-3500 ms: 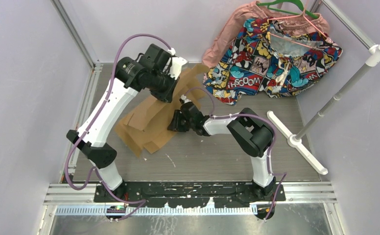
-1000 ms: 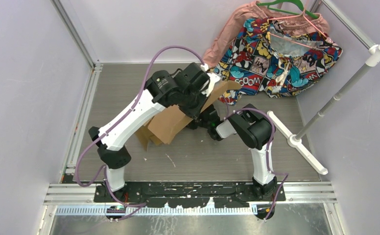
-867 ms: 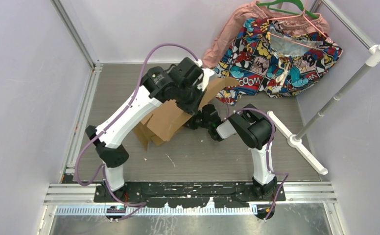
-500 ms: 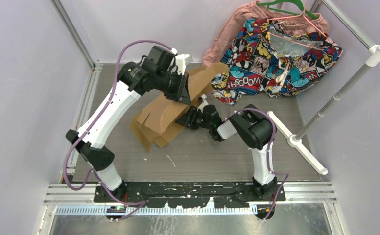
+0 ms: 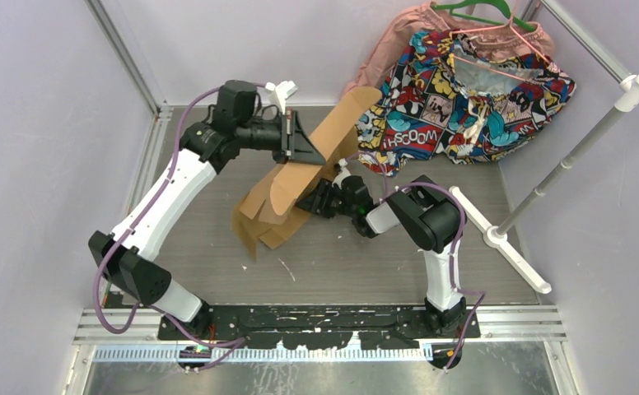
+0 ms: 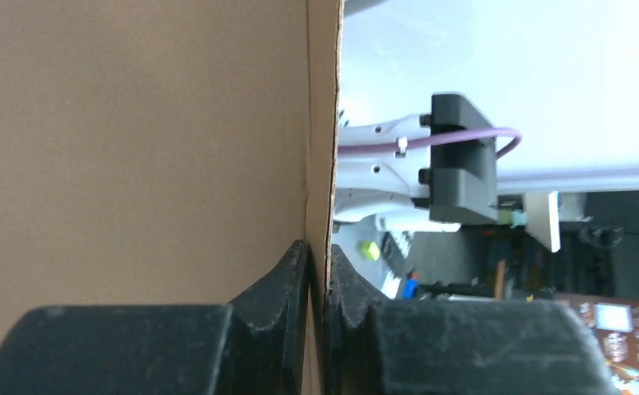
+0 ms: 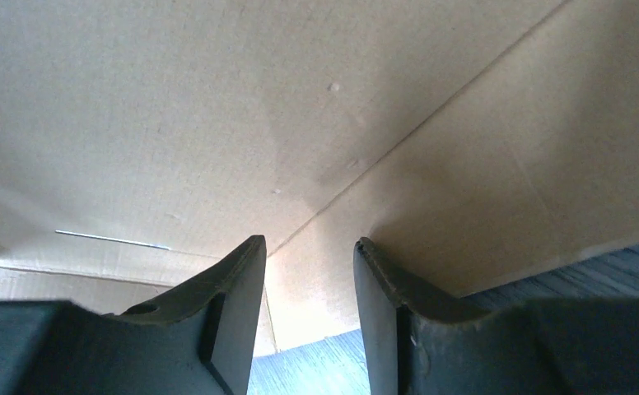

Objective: Fold the paper box
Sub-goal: Fold the paper box at the center of the board.

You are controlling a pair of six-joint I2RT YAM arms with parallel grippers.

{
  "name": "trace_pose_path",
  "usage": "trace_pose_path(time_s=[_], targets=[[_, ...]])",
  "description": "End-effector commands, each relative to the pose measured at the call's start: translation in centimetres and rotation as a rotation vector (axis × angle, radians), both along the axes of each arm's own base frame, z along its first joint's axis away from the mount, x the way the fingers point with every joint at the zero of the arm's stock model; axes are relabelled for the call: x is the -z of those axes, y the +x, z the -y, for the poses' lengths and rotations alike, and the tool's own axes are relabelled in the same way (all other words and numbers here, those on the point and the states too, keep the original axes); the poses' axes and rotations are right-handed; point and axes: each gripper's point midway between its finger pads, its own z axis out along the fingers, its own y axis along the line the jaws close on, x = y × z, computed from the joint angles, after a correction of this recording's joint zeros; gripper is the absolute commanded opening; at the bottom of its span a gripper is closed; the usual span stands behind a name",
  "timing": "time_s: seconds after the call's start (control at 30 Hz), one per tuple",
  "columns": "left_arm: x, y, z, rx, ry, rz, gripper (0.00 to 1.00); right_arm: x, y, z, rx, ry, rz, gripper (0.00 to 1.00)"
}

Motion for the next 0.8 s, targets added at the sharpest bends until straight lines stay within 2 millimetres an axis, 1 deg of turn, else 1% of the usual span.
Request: trace_pose_path(time_s=[0.0,0.1,0.2,0.43,0.63,0.77], targets=[[-4.7,0.3,-1.5,0.021,-0.228,0.01,0.13,8.1,-3.6,4.5,0.024,-0.255,-0.207,0.51],[-4.1,1.4,-2.3,-0.003,-0.266,-0.028,0.13,8.3,-3.6,4.7,0.025,-0.259,-0.211,0.51],[-4.5,2.1,-2.9,-0.017,-0.335,-0.047,0.13,8.5,-3.9,4.9,0.023,-0.265,-0.215,0.5],[-6.6,1.9,-2.8,0.032,-0.51,-0.077,0.13,9.1,-4.0,5.0,0.03,-0.275,-0.229,0.5],[-7.9,1.5,-2.9,0.081,-0.639,-0.107,0.13,8.9,-4.0,5.1,0.035,-0.274,-0.224,0.49],[-6.9,1.8,-2.9,0.079,-0.651,-0.135,0.13,9.2,-4.2,5.3,0.038,-0.278,-0.232,0.49]])
